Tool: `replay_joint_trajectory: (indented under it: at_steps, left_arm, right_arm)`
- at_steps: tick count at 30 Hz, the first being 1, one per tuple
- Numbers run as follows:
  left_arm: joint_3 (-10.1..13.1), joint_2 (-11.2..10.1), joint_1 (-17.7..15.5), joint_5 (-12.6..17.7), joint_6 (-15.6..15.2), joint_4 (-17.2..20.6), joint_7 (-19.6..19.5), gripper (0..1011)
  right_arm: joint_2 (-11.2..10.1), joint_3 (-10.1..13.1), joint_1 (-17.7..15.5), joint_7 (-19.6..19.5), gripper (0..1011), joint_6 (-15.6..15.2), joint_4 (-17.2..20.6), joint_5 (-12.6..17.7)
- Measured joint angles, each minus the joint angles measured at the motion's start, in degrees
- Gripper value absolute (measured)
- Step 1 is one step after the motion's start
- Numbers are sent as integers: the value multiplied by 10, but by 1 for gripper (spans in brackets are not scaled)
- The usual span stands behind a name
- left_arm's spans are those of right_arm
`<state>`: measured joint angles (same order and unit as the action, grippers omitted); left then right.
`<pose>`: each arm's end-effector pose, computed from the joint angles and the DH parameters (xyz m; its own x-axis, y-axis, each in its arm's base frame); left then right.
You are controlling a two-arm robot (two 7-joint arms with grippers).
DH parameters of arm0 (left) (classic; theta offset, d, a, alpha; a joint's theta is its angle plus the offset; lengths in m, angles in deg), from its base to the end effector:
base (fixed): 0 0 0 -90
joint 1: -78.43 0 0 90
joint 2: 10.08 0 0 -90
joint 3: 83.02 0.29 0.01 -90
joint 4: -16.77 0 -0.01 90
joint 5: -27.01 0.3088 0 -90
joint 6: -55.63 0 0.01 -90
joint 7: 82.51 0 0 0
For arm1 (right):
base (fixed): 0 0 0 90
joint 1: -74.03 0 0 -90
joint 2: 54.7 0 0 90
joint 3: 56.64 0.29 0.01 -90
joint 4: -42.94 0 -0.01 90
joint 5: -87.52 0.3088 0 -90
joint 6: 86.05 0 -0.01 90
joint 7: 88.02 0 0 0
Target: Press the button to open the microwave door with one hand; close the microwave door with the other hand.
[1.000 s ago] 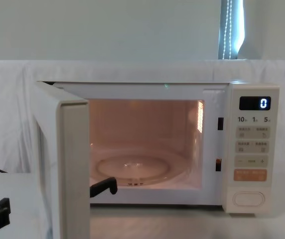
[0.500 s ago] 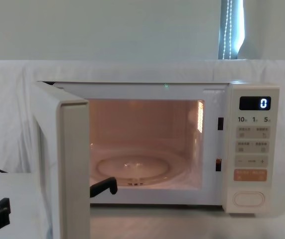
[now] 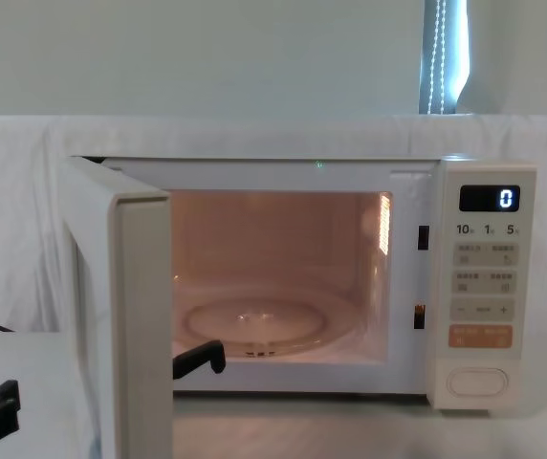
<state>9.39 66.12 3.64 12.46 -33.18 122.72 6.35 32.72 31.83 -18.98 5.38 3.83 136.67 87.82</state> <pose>0.2530 0.0375 -0.2853 0.1244 0.9917 -0.0329 -0.9921 0.1239 -0.0176 0.3135 -0.0038 -0.2962 0.0883 -0.9953 0.0388 0.9960 0.0887 0.0069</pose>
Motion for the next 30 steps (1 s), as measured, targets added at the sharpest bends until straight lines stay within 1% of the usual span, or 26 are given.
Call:
replay_joint_trajectory:
  at_steps: [30]
  left_arm:
    - [0, 0, 0, 0, 0, 0, 0, 1001]
  right_arm:
    - [0, 0, 0, 0, 1002, 0, 0, 0]
